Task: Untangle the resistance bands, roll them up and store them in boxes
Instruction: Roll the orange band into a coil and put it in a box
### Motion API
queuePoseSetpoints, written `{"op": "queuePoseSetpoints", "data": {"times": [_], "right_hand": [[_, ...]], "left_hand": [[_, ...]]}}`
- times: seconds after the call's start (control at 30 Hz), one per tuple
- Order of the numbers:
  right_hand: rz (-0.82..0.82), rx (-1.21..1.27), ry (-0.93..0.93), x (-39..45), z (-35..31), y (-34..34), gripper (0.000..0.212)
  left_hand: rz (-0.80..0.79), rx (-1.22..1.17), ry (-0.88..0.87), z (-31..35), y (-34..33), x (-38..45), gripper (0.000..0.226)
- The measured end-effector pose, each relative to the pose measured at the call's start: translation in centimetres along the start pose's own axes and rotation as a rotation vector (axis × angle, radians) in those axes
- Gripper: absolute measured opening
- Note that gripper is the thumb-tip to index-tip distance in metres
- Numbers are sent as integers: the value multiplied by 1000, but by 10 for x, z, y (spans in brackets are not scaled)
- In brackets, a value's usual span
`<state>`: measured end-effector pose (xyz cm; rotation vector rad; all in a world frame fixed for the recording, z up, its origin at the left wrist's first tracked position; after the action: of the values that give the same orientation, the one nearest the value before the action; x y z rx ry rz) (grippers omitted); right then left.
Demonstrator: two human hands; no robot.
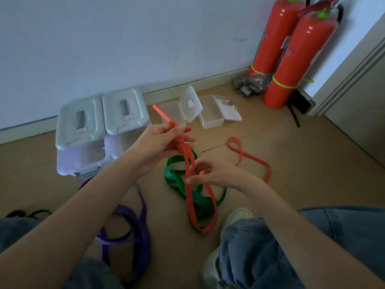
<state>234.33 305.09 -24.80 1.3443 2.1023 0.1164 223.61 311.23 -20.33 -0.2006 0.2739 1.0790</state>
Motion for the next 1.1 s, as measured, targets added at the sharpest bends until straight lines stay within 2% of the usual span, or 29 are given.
{"op": "queuePoseSetpoints", "data": {"times": [0.07, 0.13, 0.17, 0.23, 0.3, 0.33, 0.37, 0.47, 0.53, 0.6, 0.73, 0.8, 1.03, 1.1], "right_hand": [[-11, 48, 82, 6, -36, -14, 22], [1, 288, 127, 5, -75, -17, 18], [-60, 449, 158, 1, -99, -21, 14], [-296, 627, 243, -8, -151, -39, 15], [-526, 559, 288, -18, -192, -68, 16], [-560, 458, 277, -18, -201, -80, 16], [-507, 327, 258, -12, -203, -85, 15], [-104, -85, 242, 13, -198, -64, 19], [44, -97, 211, 22, -195, -47, 28], [85, -80, 216, 29, -196, -39, 33], [157, -94, 336, 43, -210, -28, 11], [193, -100, 341, 51, -207, -25, 7], [133, 60, 358, 70, -204, -32, 16], [188, 98, 368, 73, -207, -25, 21]], "left_hand": [[142, 45, -43, 15, 37, -21, 17], [284, 86, -74, 26, 77, -44, 18], [334, 100, -80, 30, 95, -56, 20], [368, 125, -86, 37, 121, -76, 25], [358, 77, -118, 48, 138, -89, 30], [369, 35, -148, 55, 147, -93, 31], [396, 2, -183, 62, 156, -96, 29], [444, -8, -236, 68, 171, -100, 9], [395, 50, -223, 63, 165, -96, 5], [367, 131, -220, 62, 160, -90, 13], [383, 263, -257, 74, 163, -83, 24], [384, 273, -259, 70, 165, -82, 29], [425, 359, -288, 73, 169, -70, 27], [454, 348, -288, 76, 172, -66, 35]]}}
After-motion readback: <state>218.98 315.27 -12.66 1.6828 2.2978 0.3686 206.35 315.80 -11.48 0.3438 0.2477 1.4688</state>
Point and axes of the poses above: each hand's wrist, its own x-axis towards the middle knuckle, its own y-axis out of the back of the hand, z = x × y, the point moved 8 cm from there along x, towards the middle knuckle, and after that the axes turned 3 degrees about x, right-handed, at the moved point
